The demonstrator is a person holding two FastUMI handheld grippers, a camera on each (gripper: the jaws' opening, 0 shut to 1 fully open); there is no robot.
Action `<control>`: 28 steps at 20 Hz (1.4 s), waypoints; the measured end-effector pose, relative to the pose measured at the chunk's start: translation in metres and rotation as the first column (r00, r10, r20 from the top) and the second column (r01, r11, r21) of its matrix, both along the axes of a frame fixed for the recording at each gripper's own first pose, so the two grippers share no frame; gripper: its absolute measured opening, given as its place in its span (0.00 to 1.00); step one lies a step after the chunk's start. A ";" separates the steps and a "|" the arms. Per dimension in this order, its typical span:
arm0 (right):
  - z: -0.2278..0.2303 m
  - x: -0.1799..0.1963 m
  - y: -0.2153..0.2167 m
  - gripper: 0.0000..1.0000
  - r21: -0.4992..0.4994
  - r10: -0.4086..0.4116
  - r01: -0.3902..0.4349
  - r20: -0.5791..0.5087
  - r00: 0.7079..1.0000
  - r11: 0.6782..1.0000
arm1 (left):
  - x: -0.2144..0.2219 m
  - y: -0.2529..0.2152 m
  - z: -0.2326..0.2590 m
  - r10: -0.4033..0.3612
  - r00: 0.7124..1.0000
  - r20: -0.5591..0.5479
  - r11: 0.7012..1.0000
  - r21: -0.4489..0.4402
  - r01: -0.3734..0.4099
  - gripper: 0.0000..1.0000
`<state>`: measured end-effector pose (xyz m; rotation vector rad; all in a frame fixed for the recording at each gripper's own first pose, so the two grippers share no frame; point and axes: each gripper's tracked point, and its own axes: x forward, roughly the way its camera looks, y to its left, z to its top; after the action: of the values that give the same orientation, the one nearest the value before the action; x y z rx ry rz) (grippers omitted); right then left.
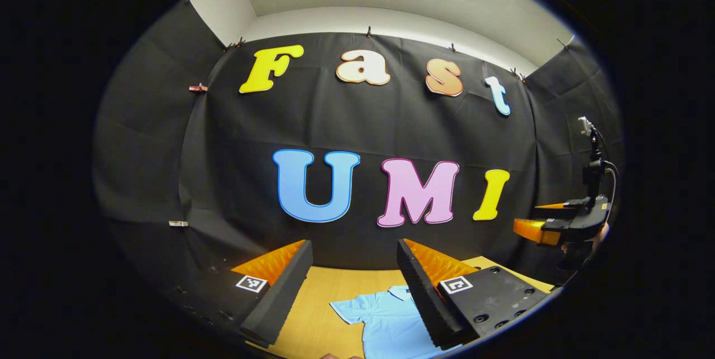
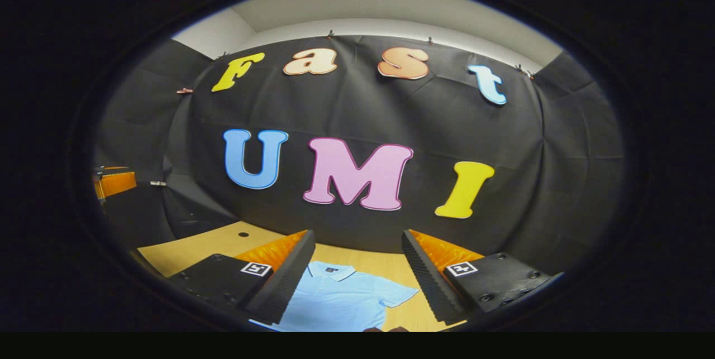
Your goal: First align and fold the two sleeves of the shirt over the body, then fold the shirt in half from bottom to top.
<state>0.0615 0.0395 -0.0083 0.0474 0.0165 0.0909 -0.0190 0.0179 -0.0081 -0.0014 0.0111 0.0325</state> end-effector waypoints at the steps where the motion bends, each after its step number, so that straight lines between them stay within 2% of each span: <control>1: -0.001 0.006 -0.002 0.97 -0.001 0.001 -0.001 -0.007 1.000 1.000 | 0.001 -0.001 -0.002 -0.007 1.000 -0.003 1.000 -0.009 0.007 0.97; 8: -0.043 0.078 -0.046 0.97 -0.005 -0.015 0.015 -0.114 0.993 1.000 | 0.027 -0.002 -0.023 -0.003 0.999 -0.052 1.000 -0.008 0.003 0.97; 11: -0.089 0.120 -0.070 0.97 -0.029 -0.014 0.009 -0.190 0.982 1.000 | 0.044 -0.008 -0.028 0.012 0.998 -0.069 1.000 -0.005 -0.013 0.97; 13: -0.125 0.146 -0.080 0.97 0.007 0.004 -0.002 -0.257 0.966 1.000 | 0.055 -0.014 -0.030 0.020 0.998 -0.067 1.000 0.010 -0.019 0.97; 18: -0.225 0.183 -0.103 0.97 0.048 0.032 -0.013 -0.426 0.904 0.999 | 0.084 -0.039 -0.043 0.046 0.995 -0.091 0.999 -0.007 -0.046 0.97; 22: -0.313 0.204 -0.121 0.98 0.060 0.058 -0.030 -0.550 0.833 0.998 | 0.101 -0.056 -0.049 0.062 0.992 -0.109 0.998 0.031 -0.059 0.96; 24: -0.356 0.208 -0.129 0.98 0.068 0.064 -0.028 -0.603 0.796 0.997 | 0.108 -0.063 -0.057 0.069 0.988 -0.138 0.998 0.019 -0.067 0.97; 28: -0.417 0.215 -0.141 0.96 0.092 0.076 -0.018 -0.688 0.722 0.996 | 0.118 -0.073 -0.068 0.101 0.978 -0.184 0.995 0.014 -0.100 0.97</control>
<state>0.2761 -0.1013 -0.4258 0.1602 0.7767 0.1210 0.0988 -0.0554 -0.0756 0.0053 0.1968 0.1335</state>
